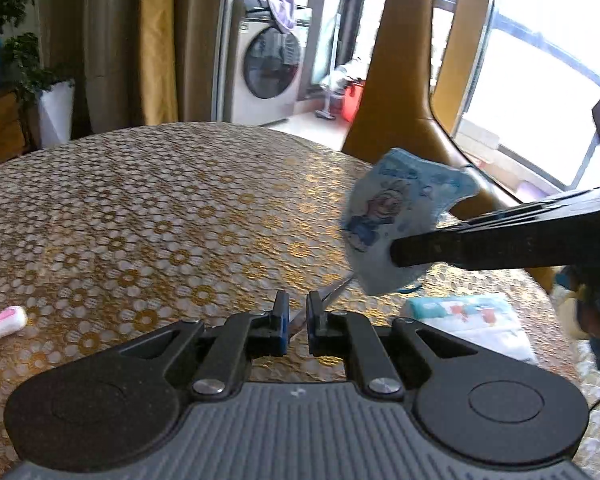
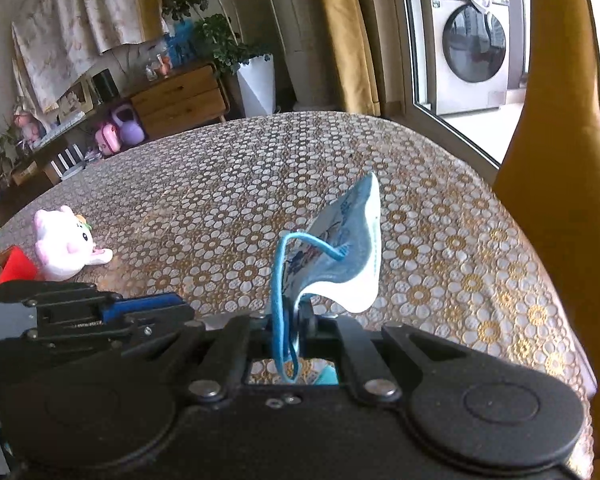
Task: Organize soft objects
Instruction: 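Lift the mask with the right tool while the left tool grasps the white packet, then carry the mask and white packet with both tools to the tin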
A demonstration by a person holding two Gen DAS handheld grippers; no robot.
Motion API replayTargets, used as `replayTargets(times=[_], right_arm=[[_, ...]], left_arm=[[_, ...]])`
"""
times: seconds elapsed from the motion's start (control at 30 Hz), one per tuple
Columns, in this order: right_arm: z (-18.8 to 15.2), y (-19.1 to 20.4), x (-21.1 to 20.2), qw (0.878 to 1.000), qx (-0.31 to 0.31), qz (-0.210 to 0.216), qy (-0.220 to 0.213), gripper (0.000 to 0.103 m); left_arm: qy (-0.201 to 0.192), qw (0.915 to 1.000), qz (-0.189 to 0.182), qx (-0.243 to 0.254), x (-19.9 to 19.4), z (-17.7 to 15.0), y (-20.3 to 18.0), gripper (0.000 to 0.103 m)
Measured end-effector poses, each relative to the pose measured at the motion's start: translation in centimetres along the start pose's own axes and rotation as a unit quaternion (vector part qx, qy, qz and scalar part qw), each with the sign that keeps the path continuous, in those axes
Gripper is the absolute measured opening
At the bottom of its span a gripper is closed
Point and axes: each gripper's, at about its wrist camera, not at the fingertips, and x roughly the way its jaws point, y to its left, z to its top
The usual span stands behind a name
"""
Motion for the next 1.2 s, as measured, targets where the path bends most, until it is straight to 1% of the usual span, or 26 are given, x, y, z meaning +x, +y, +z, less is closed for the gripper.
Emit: replayTargets(times=[0.13,0.17,0.2,0.23,0.27,0.3,0.33,0.43,0.57,0.73,0.9,0.93,0.97,1.07,1.1,1.17,1.2], right_arm=[[-0.1,0.1,0.4,1.0,-0.001,-0.001,0.003,0.003],[-0.1,0.2,0.5,1.0,-0.002,-0.001,0.003,0.003],[0.0,0.2,0.6,1.0,-0.001,0.0,0.004,0.003],[0.0,0.2,0.6,1.0,-0.001,0.001,0.004,0.003],[0.0,0.2,0.7,1.0,0.0,0.002,0.005,0.003],[0.0,0.2,0.8,1.0,-0.001,0.002,0.005,0.003],[0.0,0.3,0.9,1.0,-0.002,0.003,0.006,0.003],[0.0,0.5,1.1,1.0,-0.005,0.006,0.009,0.003],[0.0,0.7,1.4,1.0,-0.006,0.008,0.011,0.003],[0.1,0.9,1.6,1.0,-0.007,0.012,0.014,0.003],[0.2,1.0,1.7,1.0,-0.007,0.016,0.013,0.003],[0.2,1.0,1.7,1.0,-0.007,0.017,0.013,0.003],[0.2,1.0,1.7,1.0,-0.006,0.018,0.014,0.003],[0.2,1.1,1.8,1.0,-0.006,0.018,0.014,0.003],[0.1,1.1,1.8,1.0,-0.004,0.019,0.014,0.003],[0.1,1.0,1.7,1.0,-0.002,0.02,0.014,0.003],[0.0,0.9,1.7,1.0,0.0,0.021,0.015,0.003]], left_arm=[[0.008,0.9999,-0.009,0.005,0.2,-0.3,-0.5,0.01],[0.01,0.9999,-0.011,0.006,0.3,-0.3,-0.5,0.012],[0.013,0.9998,-0.015,0.008,0.4,-0.4,-0.6,0.021],[0.017,0.9996,-0.022,0.012,0.6,-0.5,-0.8,0.027],[0.02,0.9992,-0.027,0.02,0.7,-0.6,-1.0,0.049],[0.022,0.999,-0.026,0.029,0.8,-0.7,-1.2,0.075],[0.019,0.9988,-0.025,0.039,0.9,-0.9,-1.4,0.079],[0.025,0.9974,-0.015,0.066,1.7,-1.1,-2.3,0.079],[0.019,0.9946,0.02,0.1,3.3,-1.1,-3.3,0.079],[0.029,0.9954,0.033,0.086,4.6,-1.1,-3.0,0.077],[0.039,0.997,0.033,0.058,5.2,-1.1,-2.0,0.05],[0.04,0.9973,0.032,0.053,5.2,-1.1,-1.9,0.047],[0.042,0.9975,0.031,0.049,5.3,-1.1,-1.6,0.041],[0.038,0.9983,0.023,0.038,5.0,-1.1,-1.0,0.038],[0.039,0.9984,0.02,0.037,4.9,-1.1,-0.9,0.034],[0.039,0.9985,0.017,0.035,4.8,-1.2,-0.6,0.029],[0.035,0.9987,0.017,0.033,4.6,-1.2,-0.5,0.024]])
